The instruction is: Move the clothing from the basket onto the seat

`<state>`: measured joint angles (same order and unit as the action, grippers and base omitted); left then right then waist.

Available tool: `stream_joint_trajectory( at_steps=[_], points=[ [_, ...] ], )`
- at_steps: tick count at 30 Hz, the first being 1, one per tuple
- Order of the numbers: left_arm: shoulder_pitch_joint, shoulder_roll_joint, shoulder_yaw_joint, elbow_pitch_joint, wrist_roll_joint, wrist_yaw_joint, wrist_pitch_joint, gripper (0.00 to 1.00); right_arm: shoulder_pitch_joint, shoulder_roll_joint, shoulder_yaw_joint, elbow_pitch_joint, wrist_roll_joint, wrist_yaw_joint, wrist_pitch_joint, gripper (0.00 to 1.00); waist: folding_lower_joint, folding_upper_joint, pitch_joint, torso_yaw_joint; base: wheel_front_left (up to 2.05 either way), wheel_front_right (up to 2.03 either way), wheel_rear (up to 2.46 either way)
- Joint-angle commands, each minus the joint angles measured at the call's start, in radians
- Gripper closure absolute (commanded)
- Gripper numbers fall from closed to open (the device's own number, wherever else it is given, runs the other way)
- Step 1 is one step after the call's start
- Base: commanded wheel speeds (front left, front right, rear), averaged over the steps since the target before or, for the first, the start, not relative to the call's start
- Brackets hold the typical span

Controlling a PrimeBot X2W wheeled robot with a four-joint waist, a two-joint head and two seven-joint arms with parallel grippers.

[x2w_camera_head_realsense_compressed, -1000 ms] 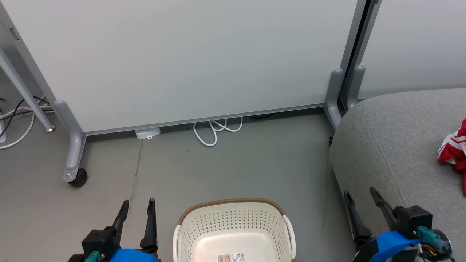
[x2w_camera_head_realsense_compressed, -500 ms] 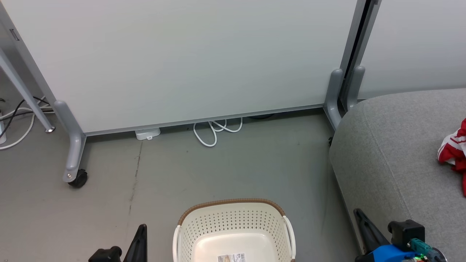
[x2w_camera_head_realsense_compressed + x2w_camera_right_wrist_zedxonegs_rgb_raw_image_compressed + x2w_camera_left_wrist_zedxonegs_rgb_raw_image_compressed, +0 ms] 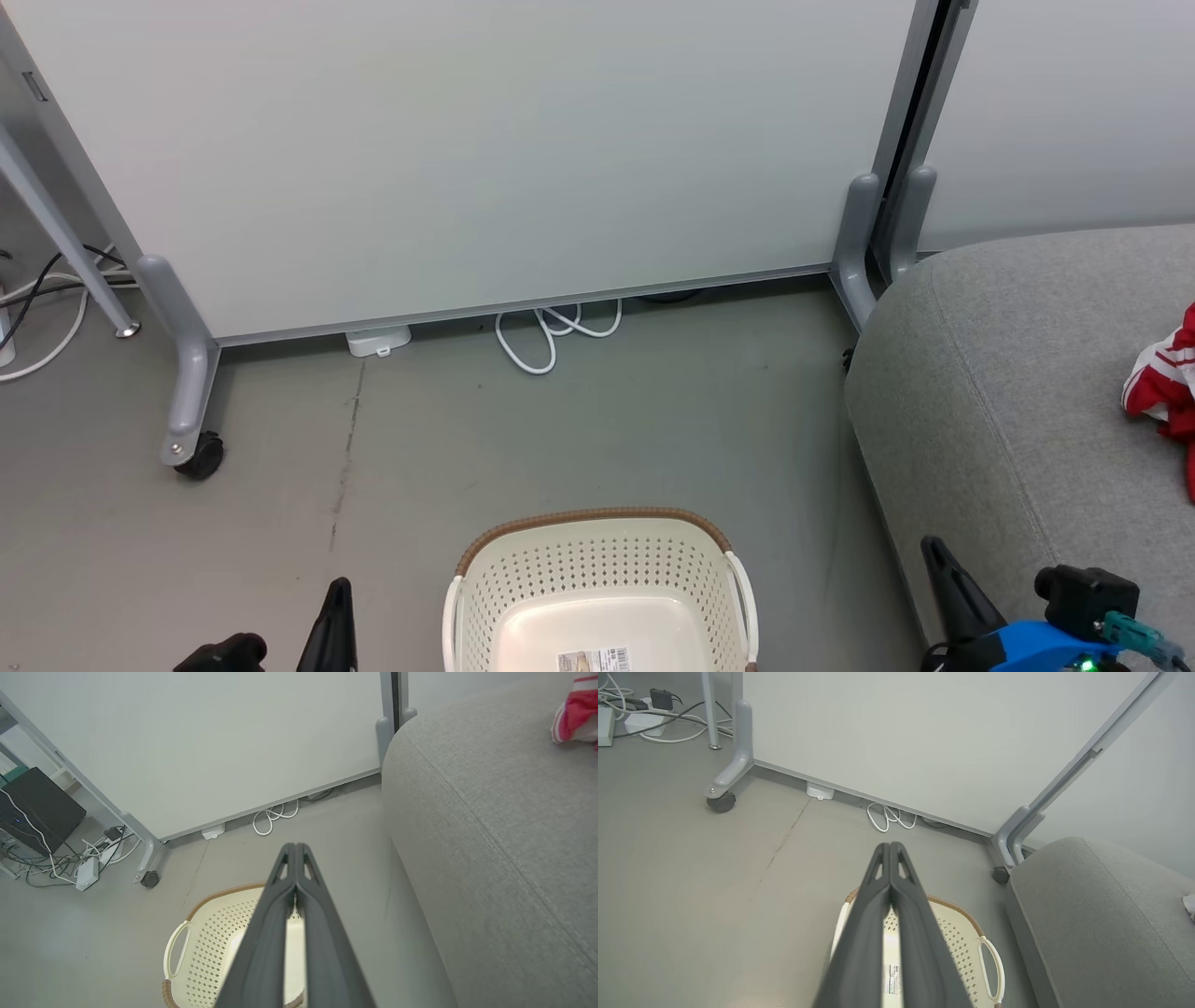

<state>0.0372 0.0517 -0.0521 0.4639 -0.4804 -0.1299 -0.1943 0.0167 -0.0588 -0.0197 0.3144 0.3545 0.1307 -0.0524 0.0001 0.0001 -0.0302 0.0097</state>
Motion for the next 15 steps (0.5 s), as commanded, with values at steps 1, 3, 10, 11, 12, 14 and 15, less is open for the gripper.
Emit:
stream_joint_trajectory(
  at_steps=[1, 3, 10, 11, 12, 14, 15],
  points=[
    [-0.036, 0.002, 0.008, -0.024, -0.037, 0.0, 0.009, 1.0, -0.028, 0.001, -0.006, -0.02, 0.042, 0.0, 0.008, 1.0, 0.0, -0.0001, 0.0, 0.0, 0.0, 0.0, 0.0],
    [-0.039, 0.002, 0.013, -0.03, -0.069, 0.0, 0.017, 1.0, -0.031, 0.001, -0.009, -0.022, 0.078, 0.0, 0.012, 1.0, 0.0, -0.0001, 0.001, 0.0, 0.0, 0.0, 0.0],
    [-0.051, 0.001, 0.029, -0.05, -0.177, 0.0, 0.047, 1.0, -0.042, 0.002, -0.017, -0.028, 0.198, 0.0, 0.027, 1.0, 0.0, -0.0001, 0.003, -0.001, 0.0, 0.0, 0.0],
    [-0.053, 0.001, 0.031, -0.053, -0.192, 0.0, 0.051, 1.0, -0.044, 0.002, -0.018, -0.029, 0.214, 0.0, 0.03, 1.0, 0.0, -0.0001, 0.003, -0.001, 0.0, 0.0, 0.0],
    [-0.054, 0.001, 0.033, -0.056, -0.206, 0.0, 0.055, 1.0, -0.045, 0.002, -0.019, -0.03, 0.231, 0.0, 0.032, 1.0, 0.0, -0.0001, 0.004, -0.001, 0.0, 0.0, 0.0],
    [-0.058, 0.001, 0.037, -0.061, -0.235, 0.0, 0.062, 1.0, -0.048, 0.002, -0.022, -0.031, 0.262, 0.0, 0.036, 1.0, 0.0, -0.0001, 0.004, -0.001, 0.0, 0.0, 0.0],
    [-0.06, 0.001, 0.039, -0.064, -0.249, 0.0, 0.066, 1.0, -0.05, 0.002, -0.023, -0.032, 0.278, 0.0, 0.038, 1.0, 0.0, -0.0001, 0.005, -0.001, 0.0, 0.0, 0.0]
  ],
)
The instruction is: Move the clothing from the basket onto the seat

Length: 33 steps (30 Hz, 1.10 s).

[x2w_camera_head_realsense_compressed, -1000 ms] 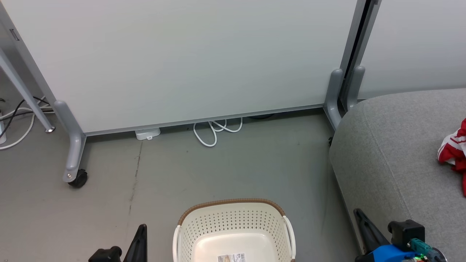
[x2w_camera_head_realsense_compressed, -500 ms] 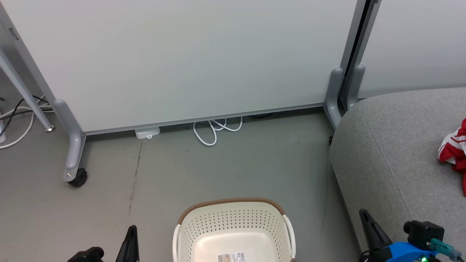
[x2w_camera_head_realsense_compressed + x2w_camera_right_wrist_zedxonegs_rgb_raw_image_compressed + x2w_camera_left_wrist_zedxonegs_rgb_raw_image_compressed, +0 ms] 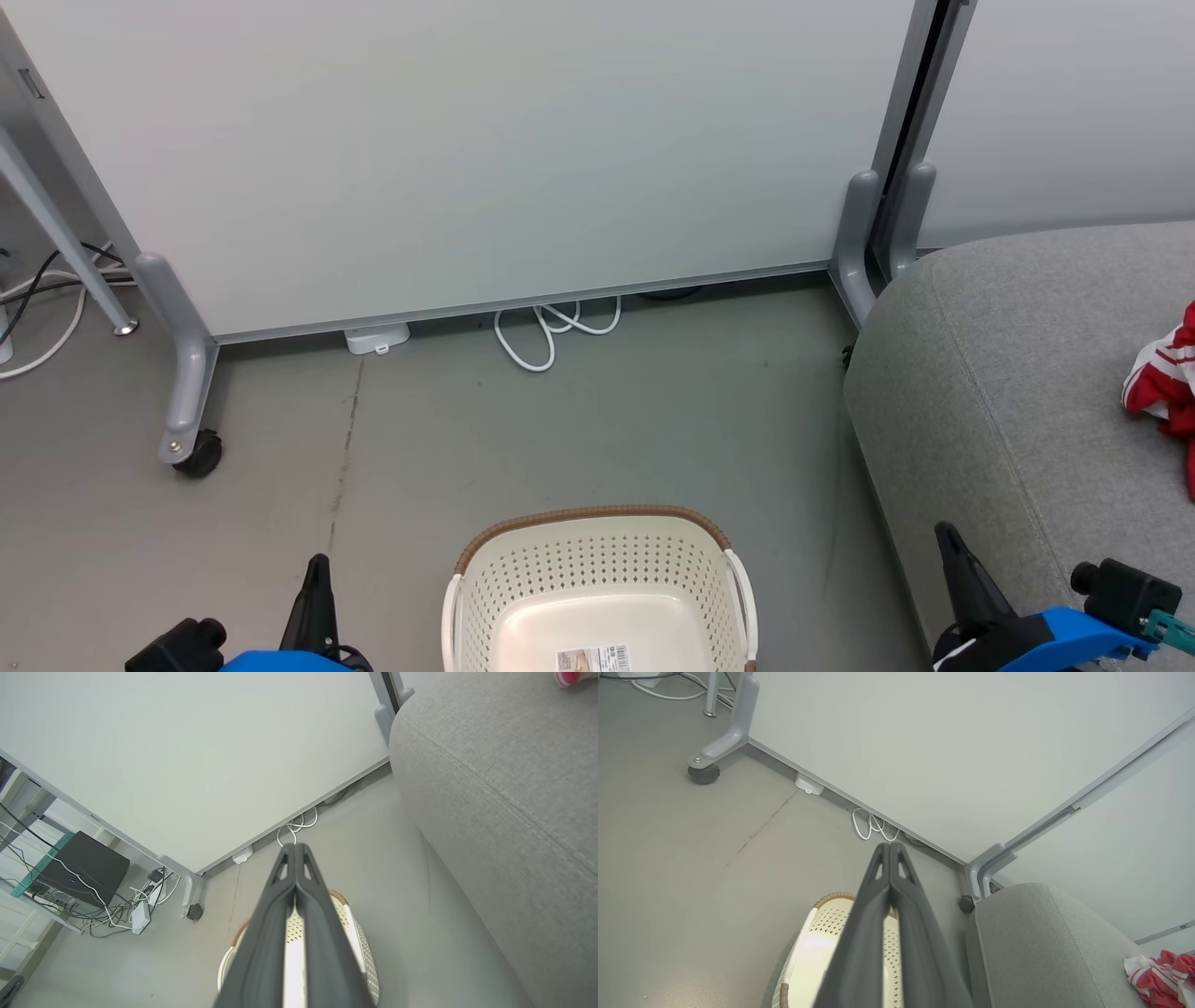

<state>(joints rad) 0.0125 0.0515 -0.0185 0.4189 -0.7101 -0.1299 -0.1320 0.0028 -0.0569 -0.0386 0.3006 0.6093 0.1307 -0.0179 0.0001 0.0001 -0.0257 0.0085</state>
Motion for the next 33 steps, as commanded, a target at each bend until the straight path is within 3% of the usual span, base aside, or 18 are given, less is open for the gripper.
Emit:
stream_joint_trajectory(
  at_steps=[1, 33],
  points=[
    [-0.037, 0.001, 0.007, -0.021, -0.034, 0.0, 0.008, 1.0, -0.038, 0.0, -0.005, -0.019, 0.039, 0.0, 0.006, 1.0, 0.0, -0.0001, 0.0, 0.0, 0.0, 0.0, 0.0],
    [-0.078, 0.0, 0.065, -0.092, -0.421, -0.001, 0.115, 1.0, -0.075, 0.003, -0.037, -0.037, 0.47, 0.0, 0.063, 1.0, -0.0001, -0.0001, 0.01, -0.003, 0.0, 0.0, 0.0]
  ],
)
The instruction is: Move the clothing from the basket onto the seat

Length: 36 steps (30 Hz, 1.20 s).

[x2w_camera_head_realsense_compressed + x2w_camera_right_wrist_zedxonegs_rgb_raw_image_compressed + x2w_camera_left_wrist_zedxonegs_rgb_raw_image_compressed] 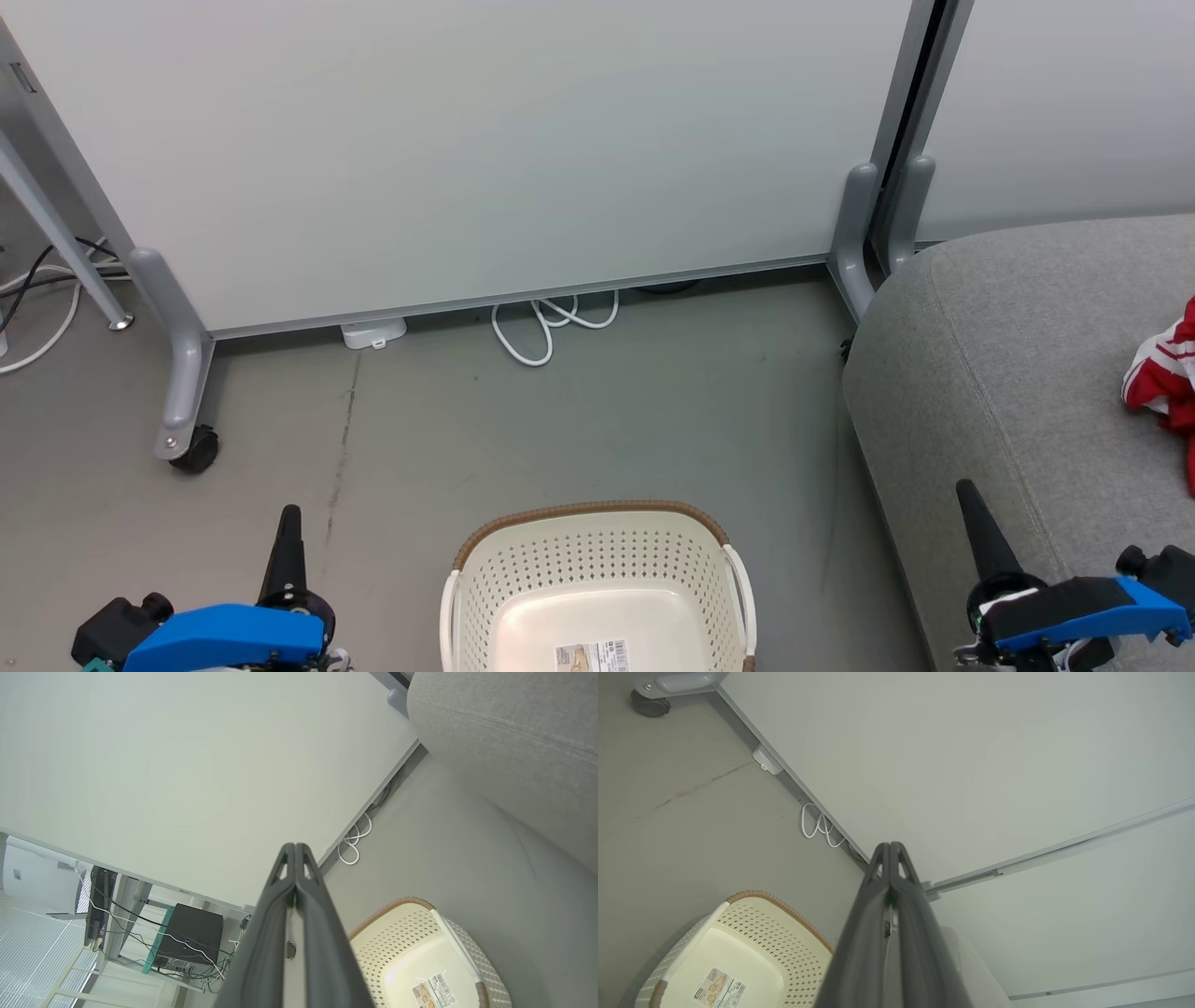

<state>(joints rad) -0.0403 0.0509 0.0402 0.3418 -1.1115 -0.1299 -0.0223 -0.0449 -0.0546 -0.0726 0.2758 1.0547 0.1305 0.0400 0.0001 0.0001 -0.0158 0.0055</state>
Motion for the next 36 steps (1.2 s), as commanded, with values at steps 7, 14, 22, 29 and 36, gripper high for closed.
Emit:
stream_joint_trajectory(
  at_steps=[7, 14, 22, 29, 36],
  points=[
    [-0.032, 0.001, 0.015, -0.025, -0.078, -0.001, 0.022, 1.0, -0.032, 0.002, -0.008, -0.015, 0.089, 0.0, 0.013, 1.0, -0.0001, -0.0001, 0.002, -0.001, 0.0, 0.0, 0.0],
    [-0.039, 0.001, 0.025, -0.037, -0.142, -0.001, 0.04, 1.0, -0.038, 0.002, -0.014, -0.018, 0.16, 0.0, 0.023, 1.0, -0.0001, -0.0001, 0.004, -0.001, 0.0, 0.0, 0.0],
    [-0.046, 0.0, 0.035, -0.049, -0.21, -0.001, 0.059, 1.0, -0.044, 0.003, -0.019, -0.021, 0.235, 0.0, 0.033, 1.0, -0.0001, -0.0001, 0.006, -0.002, 0.0, 0.0, 0.0],
    [-0.052, 0.0, 0.042, -0.059, -0.267, -0.001, 0.074, 1.0, -0.048, 0.003, -0.024, -0.024, 0.298, 0.0, 0.041, 1.0, -0.0001, -0.0001, 0.009, -0.002, 0.0, 0.0, 0.0],
    [-0.057, 0.0, 0.051, -0.069, -0.32, -0.001, 0.09, 1.0, -0.055, 0.004, -0.028, -0.026, 0.357, 0.0, 0.049, 1.0, -0.0001, -0.0001, 0.011, -0.003, 0.0, 0.0, 0.0]
  ],
)
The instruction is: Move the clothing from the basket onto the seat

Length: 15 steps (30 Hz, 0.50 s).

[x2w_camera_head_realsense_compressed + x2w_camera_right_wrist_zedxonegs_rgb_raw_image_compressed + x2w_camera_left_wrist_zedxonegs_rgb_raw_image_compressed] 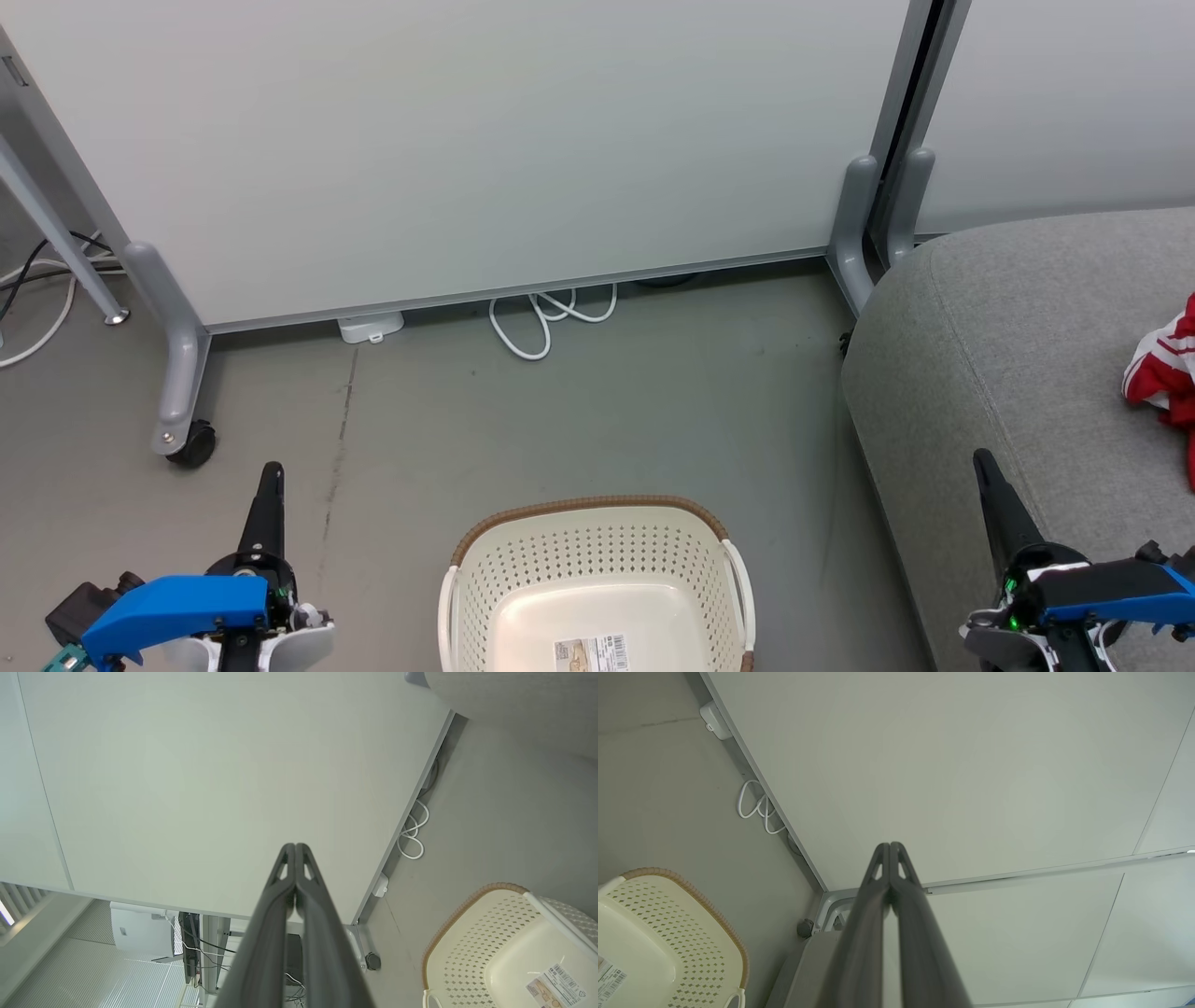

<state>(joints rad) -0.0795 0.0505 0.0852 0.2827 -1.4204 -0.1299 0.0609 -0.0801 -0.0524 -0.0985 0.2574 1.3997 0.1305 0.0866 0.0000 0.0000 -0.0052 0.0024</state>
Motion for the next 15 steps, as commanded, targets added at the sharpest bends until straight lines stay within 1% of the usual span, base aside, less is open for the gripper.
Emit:
stream_joint_trajectory(
  at_steps=[1, 15],
  points=[
    [-0.018, 0.0, 0.007, -0.011, -0.018, -0.001, 0.009, 1.0, -0.021, 0.002, -0.003, -0.008, 0.02, 0.0, 0.003, 1.0, 0.0, 0.0, 0.0, 0.0, 0.0, 0.0, 0.0],
    [-0.029, 0.0, 0.021, -0.028, -0.115, -0.001, 0.035, 1.0, -0.027, 0.002, -0.011, -0.012, 0.129, 0.0, 0.018, 1.0, 0.0, 0.0, 0.004, -0.001, 0.0, 0.0, 0.0]
  ],
)
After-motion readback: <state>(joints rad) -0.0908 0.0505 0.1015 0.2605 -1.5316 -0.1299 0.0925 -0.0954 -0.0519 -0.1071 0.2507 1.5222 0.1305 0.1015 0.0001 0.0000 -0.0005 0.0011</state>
